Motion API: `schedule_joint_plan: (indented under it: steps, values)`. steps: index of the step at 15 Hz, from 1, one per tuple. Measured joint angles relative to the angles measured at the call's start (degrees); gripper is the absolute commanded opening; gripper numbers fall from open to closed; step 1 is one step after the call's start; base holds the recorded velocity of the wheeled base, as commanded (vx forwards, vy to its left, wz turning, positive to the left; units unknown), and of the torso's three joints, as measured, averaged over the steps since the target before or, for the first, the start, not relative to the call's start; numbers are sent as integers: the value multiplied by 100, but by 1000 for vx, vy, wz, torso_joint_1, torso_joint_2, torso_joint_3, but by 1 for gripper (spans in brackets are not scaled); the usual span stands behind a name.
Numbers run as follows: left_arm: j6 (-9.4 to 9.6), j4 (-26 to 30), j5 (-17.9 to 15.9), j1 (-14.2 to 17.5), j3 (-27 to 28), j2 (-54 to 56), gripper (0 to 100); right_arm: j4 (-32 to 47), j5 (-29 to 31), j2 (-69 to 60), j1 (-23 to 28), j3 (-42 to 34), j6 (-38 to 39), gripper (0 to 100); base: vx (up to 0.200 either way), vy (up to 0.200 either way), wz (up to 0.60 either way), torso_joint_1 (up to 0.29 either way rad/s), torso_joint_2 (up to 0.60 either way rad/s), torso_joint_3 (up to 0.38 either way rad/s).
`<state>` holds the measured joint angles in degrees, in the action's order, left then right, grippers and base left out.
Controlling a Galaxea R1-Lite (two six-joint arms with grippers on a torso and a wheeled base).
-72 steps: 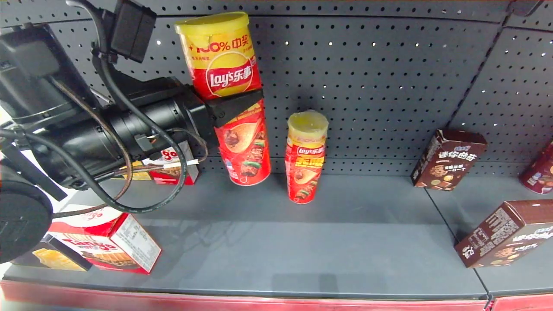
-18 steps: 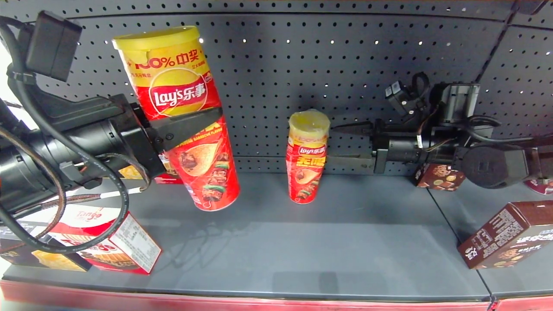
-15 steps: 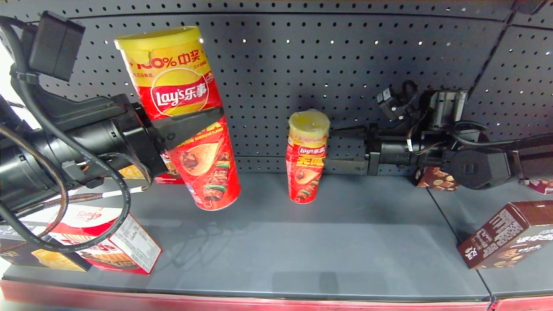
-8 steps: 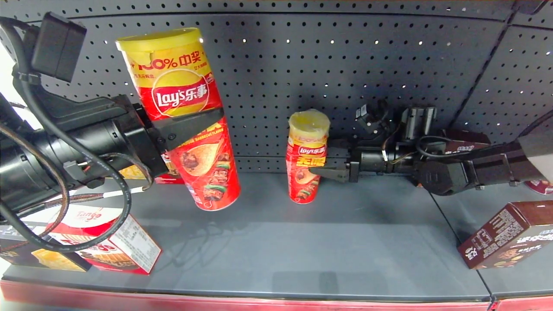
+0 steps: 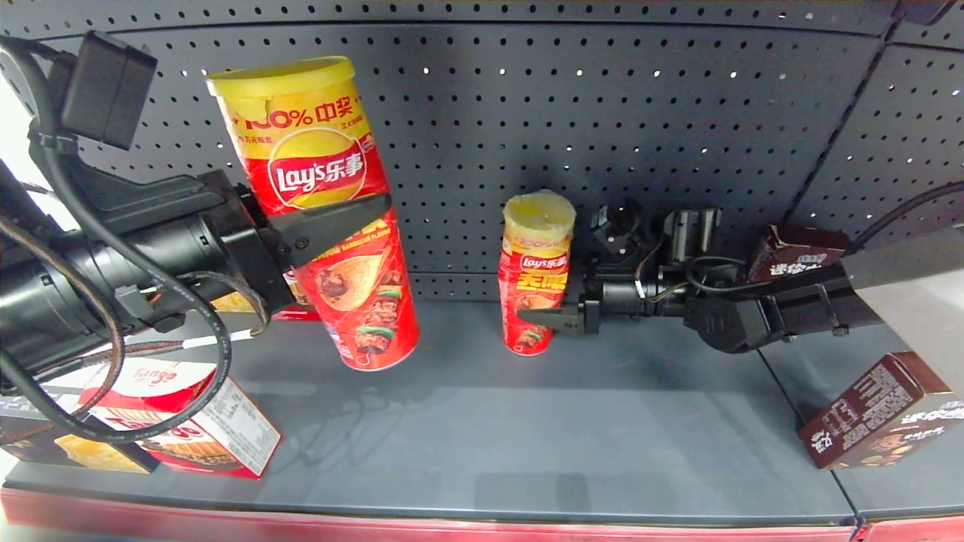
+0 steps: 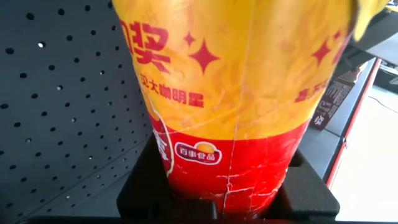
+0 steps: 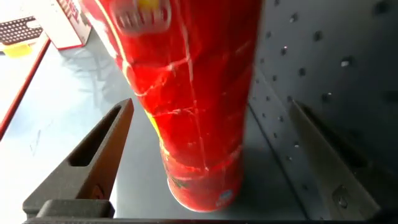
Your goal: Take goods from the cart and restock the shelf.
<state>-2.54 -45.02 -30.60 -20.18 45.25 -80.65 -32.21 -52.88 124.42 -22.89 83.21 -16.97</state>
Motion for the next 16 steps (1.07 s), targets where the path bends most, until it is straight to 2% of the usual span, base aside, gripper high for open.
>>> schedule_joint_plan:
  steps: [3,4,12,16]
  values:
    - [-2,2,2,6,-5,1,0,11,1,157,-52,162,13,100,0,0,0,0,0,0]
    - [-4,13,6,4,11,1,0,2,-10,207,-74,223,13,0,0,0,0,0,0,0]
    - [-9,5,35,15,28,4,0,-55,-54,277,-141,187,11,0,0,0,0,0,0,0]
    - [-9,-24,41,15,-13,4,0,-132,-40,-206,-210,-479,0,0,0,0,0,0,0,0]
